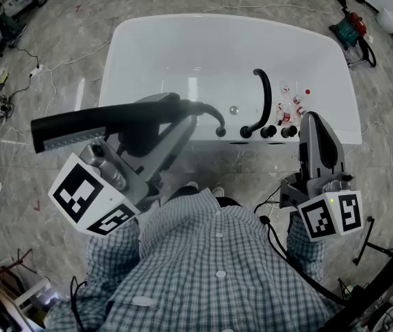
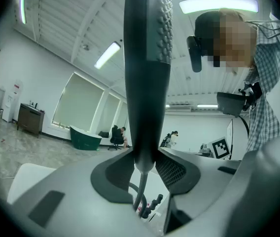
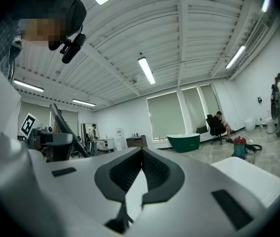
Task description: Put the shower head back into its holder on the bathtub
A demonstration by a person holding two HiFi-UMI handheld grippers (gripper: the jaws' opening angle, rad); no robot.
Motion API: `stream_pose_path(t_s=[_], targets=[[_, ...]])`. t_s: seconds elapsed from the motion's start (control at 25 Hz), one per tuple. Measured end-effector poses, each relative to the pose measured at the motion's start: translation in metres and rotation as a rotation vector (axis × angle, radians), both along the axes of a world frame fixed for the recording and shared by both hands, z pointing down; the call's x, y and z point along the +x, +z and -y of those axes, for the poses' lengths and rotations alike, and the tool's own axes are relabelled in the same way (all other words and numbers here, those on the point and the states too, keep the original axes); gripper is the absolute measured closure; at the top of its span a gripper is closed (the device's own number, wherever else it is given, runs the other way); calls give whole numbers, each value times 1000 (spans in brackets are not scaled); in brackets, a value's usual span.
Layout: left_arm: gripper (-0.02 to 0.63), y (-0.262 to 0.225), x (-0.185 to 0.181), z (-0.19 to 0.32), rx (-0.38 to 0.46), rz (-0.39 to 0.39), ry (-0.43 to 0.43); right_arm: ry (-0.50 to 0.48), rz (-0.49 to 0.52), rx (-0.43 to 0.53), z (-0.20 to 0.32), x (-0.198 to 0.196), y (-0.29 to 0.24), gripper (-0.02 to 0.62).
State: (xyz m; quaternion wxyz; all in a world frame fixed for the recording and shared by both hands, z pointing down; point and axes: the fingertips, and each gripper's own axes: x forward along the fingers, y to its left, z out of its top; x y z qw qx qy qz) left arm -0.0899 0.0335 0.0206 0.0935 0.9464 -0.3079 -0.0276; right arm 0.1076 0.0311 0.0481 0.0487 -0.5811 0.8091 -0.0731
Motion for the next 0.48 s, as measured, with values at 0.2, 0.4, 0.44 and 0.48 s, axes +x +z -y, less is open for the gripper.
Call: stream_pose_path(t_s=[0.2,0.4,0.44,0.48], targets=[[465,1,0,0,-5,0,-2,-6,38,-11,0,-1,1,578],[466,3,-1,1,-8,4,-5,-4,50,-23,0,0,5,578],[466,3,-1,1,-9,5,-5,-3,47,-24,0,0,6,578],[466,3,-1,1,-9,7,-5,-2,45,-24,0,0,6,578]])
